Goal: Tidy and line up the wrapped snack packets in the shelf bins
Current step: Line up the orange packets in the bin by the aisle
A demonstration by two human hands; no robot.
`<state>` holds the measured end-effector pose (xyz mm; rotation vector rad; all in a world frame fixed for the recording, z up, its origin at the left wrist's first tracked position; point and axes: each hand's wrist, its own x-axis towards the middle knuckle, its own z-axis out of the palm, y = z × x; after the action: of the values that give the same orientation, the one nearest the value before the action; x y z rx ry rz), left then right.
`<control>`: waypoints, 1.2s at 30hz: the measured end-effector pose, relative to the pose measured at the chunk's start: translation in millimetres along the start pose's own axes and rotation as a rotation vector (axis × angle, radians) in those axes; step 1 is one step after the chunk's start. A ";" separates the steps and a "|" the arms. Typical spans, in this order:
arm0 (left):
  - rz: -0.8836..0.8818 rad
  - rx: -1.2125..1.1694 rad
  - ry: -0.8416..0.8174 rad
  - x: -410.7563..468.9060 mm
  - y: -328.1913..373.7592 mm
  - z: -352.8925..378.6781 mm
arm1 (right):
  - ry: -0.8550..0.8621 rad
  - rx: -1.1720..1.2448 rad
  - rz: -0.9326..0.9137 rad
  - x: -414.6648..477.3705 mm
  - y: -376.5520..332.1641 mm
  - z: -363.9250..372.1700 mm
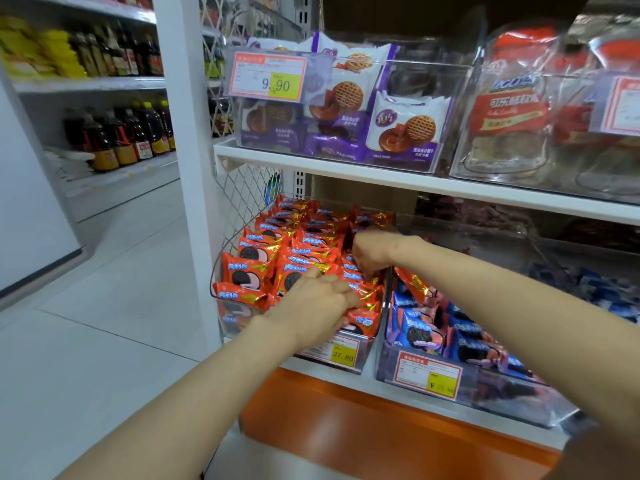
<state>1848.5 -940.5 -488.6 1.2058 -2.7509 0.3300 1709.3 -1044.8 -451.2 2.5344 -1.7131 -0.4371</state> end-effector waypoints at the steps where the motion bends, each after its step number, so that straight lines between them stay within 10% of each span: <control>1: 0.007 -0.034 0.004 -1.2 -0.3 0.1 | -0.001 -0.006 -0.006 -0.1 -0.9 0.7; 8: -0.417 -0.178 0.374 -28.5 -48.3 -28.0 | 0.172 0.413 -0.017 -6.8 8.3 -8.9; 13: -0.787 -0.262 0.304 -56.3 -83.9 -28.4 | 0.040 0.806 0.003 -9.8 -4.8 -4.2; 24: -0.513 -0.137 0.196 -63.2 -72.3 -0.2 | 0.278 0.891 0.119 2.1 -15.0 1.8; 36: -0.523 -0.261 0.221 -60.3 -74.2 13.1 | 0.166 1.105 0.211 3.1 -19.1 0.9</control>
<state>1943.6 -949.8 -502.0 1.6281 -2.1125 0.0413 1727.4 -1040.2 -456.5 2.7172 -2.5544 0.9792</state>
